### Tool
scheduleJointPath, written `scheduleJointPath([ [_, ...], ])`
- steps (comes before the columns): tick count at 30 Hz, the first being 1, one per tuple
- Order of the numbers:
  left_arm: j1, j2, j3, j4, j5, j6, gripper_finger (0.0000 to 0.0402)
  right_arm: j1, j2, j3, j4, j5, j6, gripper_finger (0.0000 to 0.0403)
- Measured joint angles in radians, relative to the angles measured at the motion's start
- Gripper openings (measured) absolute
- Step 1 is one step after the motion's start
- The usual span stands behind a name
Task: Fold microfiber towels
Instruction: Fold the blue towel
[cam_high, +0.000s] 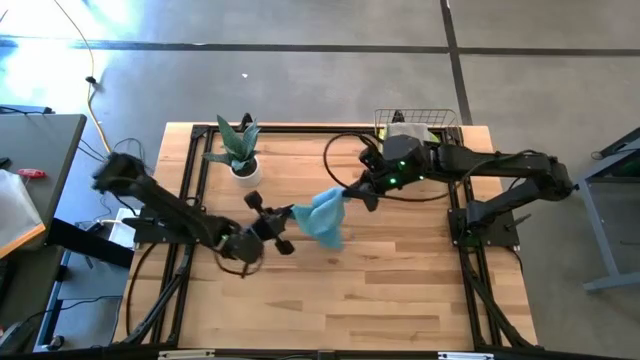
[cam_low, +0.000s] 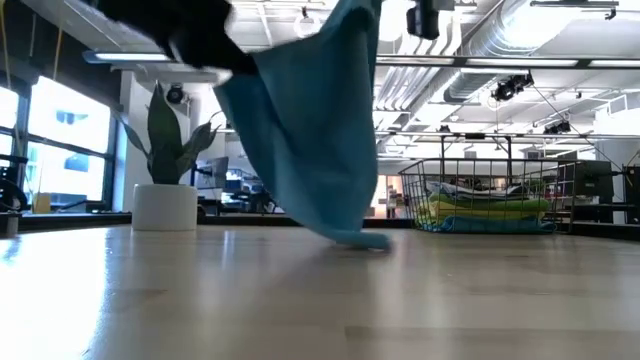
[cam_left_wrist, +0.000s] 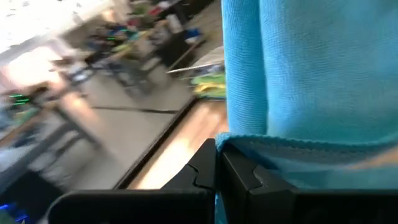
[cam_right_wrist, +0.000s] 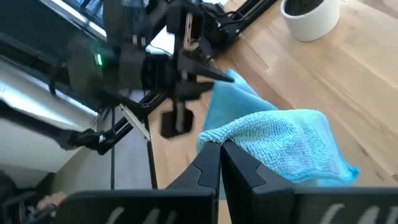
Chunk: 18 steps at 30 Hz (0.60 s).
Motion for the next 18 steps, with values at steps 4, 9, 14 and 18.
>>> scheduleJointPath([
  [4,0.01,-0.154,0.001,-0.15,0.209,-0.071,0.0,0.029,-0.049,0.0,-0.048,0.043,-0.022,0.0],
  [9,0.061,-0.304,0.001,-0.246,0.532,-0.141,0.0,0.038,-0.086,0.0,-0.164,0.05,-0.109,0.0],
  [14,0.092,-0.412,0.002,-0.257,0.537,-0.137,0.0,0.038,-0.093,0.0,-0.298,0.084,-0.164,0.0],
  [18,0.114,-0.464,0.015,-0.283,0.561,-0.114,0.0,0.038,-0.081,0.0,-0.34,0.099,-0.144,0.0],
])
